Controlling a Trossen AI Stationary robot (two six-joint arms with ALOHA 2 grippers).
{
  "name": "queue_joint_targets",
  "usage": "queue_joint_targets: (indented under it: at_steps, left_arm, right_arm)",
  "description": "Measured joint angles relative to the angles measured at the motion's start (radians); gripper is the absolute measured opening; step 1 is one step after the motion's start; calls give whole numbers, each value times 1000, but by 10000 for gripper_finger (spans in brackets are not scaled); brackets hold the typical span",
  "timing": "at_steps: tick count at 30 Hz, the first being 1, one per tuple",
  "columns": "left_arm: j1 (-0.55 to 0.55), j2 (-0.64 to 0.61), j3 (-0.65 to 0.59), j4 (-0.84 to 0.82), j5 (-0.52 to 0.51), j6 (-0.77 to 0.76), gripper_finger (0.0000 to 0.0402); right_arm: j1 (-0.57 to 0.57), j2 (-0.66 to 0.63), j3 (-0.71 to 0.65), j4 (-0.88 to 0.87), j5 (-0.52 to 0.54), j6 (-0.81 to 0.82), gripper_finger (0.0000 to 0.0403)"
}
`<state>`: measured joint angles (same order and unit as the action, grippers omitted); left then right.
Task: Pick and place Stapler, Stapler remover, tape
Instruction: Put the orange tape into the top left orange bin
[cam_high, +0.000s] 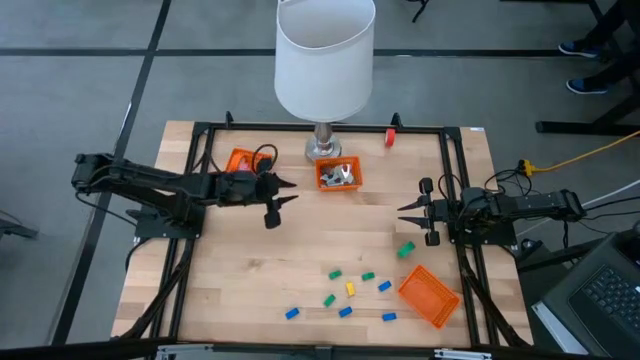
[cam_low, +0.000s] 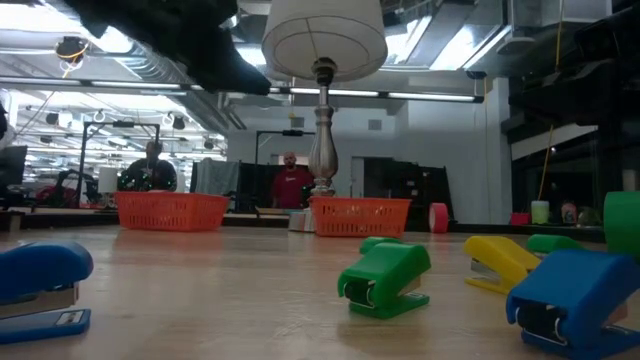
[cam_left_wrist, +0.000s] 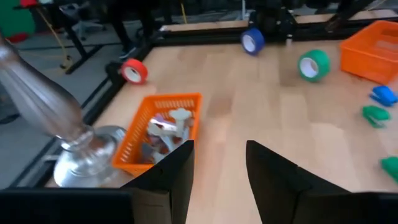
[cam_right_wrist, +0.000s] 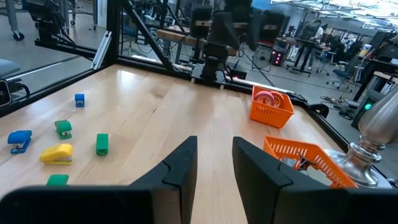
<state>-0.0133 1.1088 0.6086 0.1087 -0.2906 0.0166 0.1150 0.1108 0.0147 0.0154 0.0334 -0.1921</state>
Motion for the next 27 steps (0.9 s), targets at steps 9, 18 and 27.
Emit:
queue_joint_targets:
  at_steps: [9,18,27]
  left_arm:
    - [-113,1,-30,-1,-3,-67,141]
    - [-167,1,-30,0,-91,-112,141]
    - [-168,1,-30,0,-104,-127,141]
  right_arm:
    - [0,0,0,5,0,-1,106]
    - [0,0,0,192,-26,432,106]
    - [0,0,0,299,6,489,106]
